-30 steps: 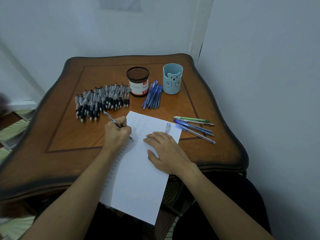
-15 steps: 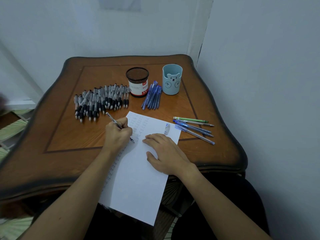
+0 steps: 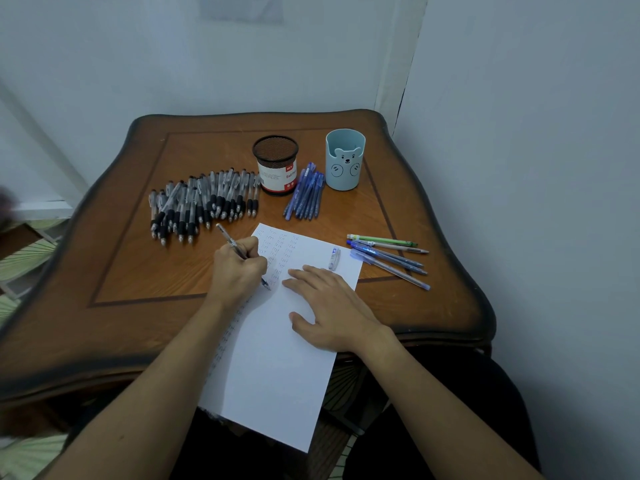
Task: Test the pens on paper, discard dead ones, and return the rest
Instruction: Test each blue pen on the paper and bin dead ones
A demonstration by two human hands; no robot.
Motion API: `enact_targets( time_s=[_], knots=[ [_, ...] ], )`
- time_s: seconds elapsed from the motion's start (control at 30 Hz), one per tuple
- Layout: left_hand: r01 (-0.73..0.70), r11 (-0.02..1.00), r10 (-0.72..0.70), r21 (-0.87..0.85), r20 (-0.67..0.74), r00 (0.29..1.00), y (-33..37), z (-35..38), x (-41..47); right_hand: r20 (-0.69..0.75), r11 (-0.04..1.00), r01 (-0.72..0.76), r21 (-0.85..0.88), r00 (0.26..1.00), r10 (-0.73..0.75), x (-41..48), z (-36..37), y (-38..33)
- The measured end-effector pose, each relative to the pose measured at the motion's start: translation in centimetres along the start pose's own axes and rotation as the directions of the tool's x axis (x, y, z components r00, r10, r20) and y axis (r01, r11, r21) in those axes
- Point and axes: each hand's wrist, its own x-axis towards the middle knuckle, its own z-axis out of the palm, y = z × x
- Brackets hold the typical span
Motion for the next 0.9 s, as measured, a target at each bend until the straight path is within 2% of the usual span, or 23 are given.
enact_targets(
  time_s=[0.23,0.3,0.37,0.43,0.47,0.57,0.67,0.8,0.9],
  knots=[
    [-0.007,1.000,0.007,-0.020,0.004,1.000,0.2,-0.1,0.0,0.026,1.000,-0.009,0.022,1.000,0.009,0.1,-0.2,0.0],
    [0.044,0.997,-0.044,-0.061,-0.005,0.999,0.5,-0.2,0.0,0.040,0.992,-0.043,0.116,0.998,0.039,0.2,-0.5,0.1],
    [0.087,0.990,-0.090,-0.112,-0.022,0.996,0.7,-0.3,0.0,0.009,0.948,-0.095,0.303,0.995,0.097,0.3,-1.2,0.1],
    [0.103,0.981,-0.108,-0.167,-0.021,0.994,0.8,-0.3,0.1,-0.075,0.882,-0.141,0.450,0.978,0.195,0.4,-2.0,0.2],
    [0.110,0.974,-0.115,-0.200,-0.013,0.993,0.9,-0.3,0.2,-0.138,0.879,-0.164,0.448,0.958,0.250,0.5,-2.3,0.3],
    [0.171,0.941,-0.171,-0.293,0.028,0.985,1.4,-0.4,0.7,-0.270,0.908,-0.371,0.196,0.870,0.413,1.1,-2.8,0.9],
    [0.250,0.905,-0.234,-0.344,0.086,0.968,1.9,-0.7,1.1,-0.277,0.856,-0.517,0.000,0.823,0.497,1.5,-3.1,1.3],
    [0.364,0.845,-0.335,-0.393,0.143,0.931,2.0,-1.1,1.4,-0.248,0.840,-0.524,-0.140,0.840,0.482,1.9,-2.9,1.5],
    [0.360,0.828,-0.326,-0.431,0.152,0.933,2.6,-1.0,0.9,-0.289,0.853,-0.506,-0.126,0.842,0.456,2.0,-2.7,1.1]
  ],
)
